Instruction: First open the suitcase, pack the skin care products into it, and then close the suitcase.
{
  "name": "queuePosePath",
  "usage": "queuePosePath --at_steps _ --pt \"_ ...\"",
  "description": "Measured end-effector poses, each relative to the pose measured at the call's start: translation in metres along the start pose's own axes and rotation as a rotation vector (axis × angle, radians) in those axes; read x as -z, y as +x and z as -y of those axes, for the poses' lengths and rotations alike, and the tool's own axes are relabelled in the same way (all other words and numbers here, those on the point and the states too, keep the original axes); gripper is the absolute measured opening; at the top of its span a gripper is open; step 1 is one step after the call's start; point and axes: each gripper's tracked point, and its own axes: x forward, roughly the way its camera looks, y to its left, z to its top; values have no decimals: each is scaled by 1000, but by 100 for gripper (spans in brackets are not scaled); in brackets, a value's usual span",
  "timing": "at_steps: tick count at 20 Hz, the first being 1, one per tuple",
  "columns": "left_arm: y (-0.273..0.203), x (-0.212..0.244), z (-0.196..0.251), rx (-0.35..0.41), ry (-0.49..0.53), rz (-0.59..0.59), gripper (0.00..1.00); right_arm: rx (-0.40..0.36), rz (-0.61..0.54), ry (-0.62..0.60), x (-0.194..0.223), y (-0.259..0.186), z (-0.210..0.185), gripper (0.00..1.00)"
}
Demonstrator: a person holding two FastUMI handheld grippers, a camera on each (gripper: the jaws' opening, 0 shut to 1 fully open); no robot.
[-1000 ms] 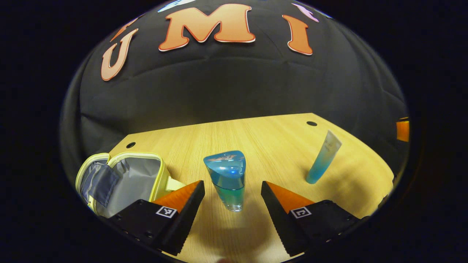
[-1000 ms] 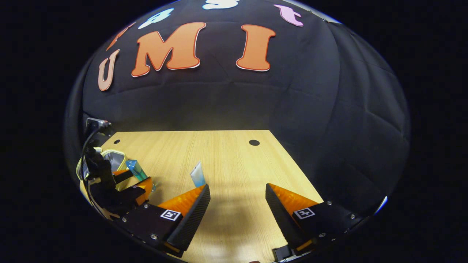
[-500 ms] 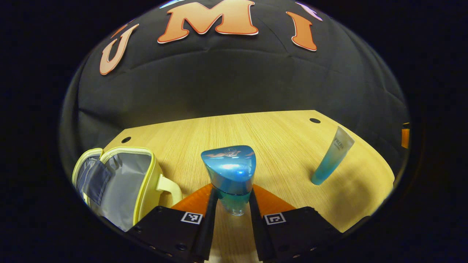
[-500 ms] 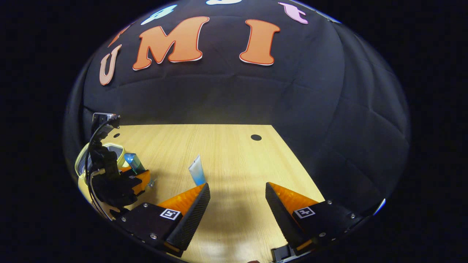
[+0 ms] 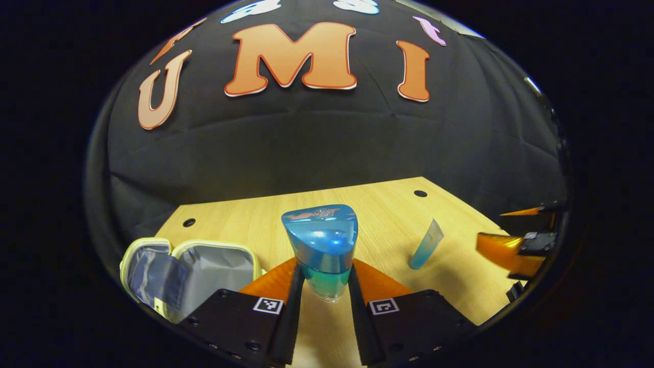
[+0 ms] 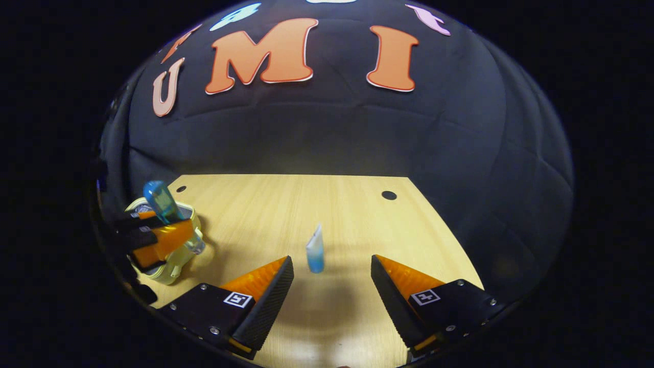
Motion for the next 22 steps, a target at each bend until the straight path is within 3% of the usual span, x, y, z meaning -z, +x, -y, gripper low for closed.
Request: queuePosePath --at_steps 4,9,13,14,15,19,22 --pt "-42 -15 -39 -40 -63 -5 46 -50 -32 -16 9 33 -21 98" --pt "-74 -18 -102 -171 -65 -9 46 -65 -95 -19 33 90 -28 97" --pt "-91 -18 -131 -232 -81 -16 47 -44 -150 -14 55 128 -28 87" --pt "-95 -19 -138 -244 -71 -14 46 -38 -155 -16 56 133 -27 80" --pt "-97 -21 -142 -253 -69 -11 46 -38 -158 -14 58 138 -28 83" --pt "-102 -15 -151 -268 -98 -21 46 -28 -194 29 67 148 -25 66" --pt "-102 -7 -154 -253 -126 -39 46 -29 -199 36 64 147 -23 43"
